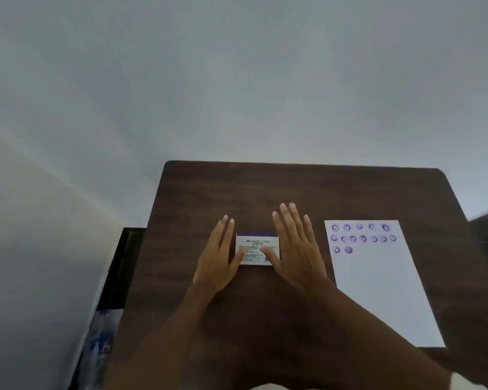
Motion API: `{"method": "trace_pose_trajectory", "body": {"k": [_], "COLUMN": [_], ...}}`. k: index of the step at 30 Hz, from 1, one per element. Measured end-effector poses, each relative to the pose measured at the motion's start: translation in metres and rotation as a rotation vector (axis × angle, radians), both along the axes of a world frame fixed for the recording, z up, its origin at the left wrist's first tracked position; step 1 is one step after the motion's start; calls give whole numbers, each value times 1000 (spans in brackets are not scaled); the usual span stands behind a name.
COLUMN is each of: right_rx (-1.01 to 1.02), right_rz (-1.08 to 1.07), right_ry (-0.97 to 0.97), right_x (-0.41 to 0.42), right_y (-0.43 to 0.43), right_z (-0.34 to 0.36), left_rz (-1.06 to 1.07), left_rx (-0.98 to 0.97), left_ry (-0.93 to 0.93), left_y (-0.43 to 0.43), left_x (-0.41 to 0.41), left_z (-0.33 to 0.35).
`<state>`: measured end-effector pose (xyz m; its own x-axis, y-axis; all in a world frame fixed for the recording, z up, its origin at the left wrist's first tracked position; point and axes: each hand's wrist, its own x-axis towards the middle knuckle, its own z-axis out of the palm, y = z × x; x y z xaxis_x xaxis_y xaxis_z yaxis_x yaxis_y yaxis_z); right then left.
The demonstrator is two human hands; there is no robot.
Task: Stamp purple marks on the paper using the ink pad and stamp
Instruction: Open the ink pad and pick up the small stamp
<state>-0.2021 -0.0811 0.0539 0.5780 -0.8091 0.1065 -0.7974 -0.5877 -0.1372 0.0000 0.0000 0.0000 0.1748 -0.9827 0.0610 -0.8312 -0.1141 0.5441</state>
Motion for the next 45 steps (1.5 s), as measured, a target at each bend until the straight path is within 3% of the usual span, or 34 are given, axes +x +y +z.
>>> {"method": "trace_pose_trajectory", "body": {"k": [4, 9, 16, 22, 27, 32, 41, 45], "right_rx": [186, 440, 491, 675, 611, 659, 649, 473], "right_rz": [102, 132, 108, 155, 180, -30, -145, -169], "right_ry": [58, 90, 11, 57, -120, -250, -188, -178], "right_x": [-1, 3, 4, -1, 6, 23, 26, 0], "right_y": [-2, -12, -15, -38, -69, -93, -106, -112], "right_z": [-29, -48, -52, -38, -16, -20, -52, -27], "left_rz": [-72, -50, -4, 62, 61, 45, 26, 21], "left_rx": [193, 124, 65, 116, 119, 141, 139, 140], "left_ry": [101, 52, 42, 103, 68, 55, 50, 67], "left_y": [13, 14, 14, 16, 15, 14, 13, 12], "left_x": [5, 5, 3, 2, 4, 2, 3, 4], "left_z": [-24, -45, -52, -53, -56, -55, -55, -55]}}
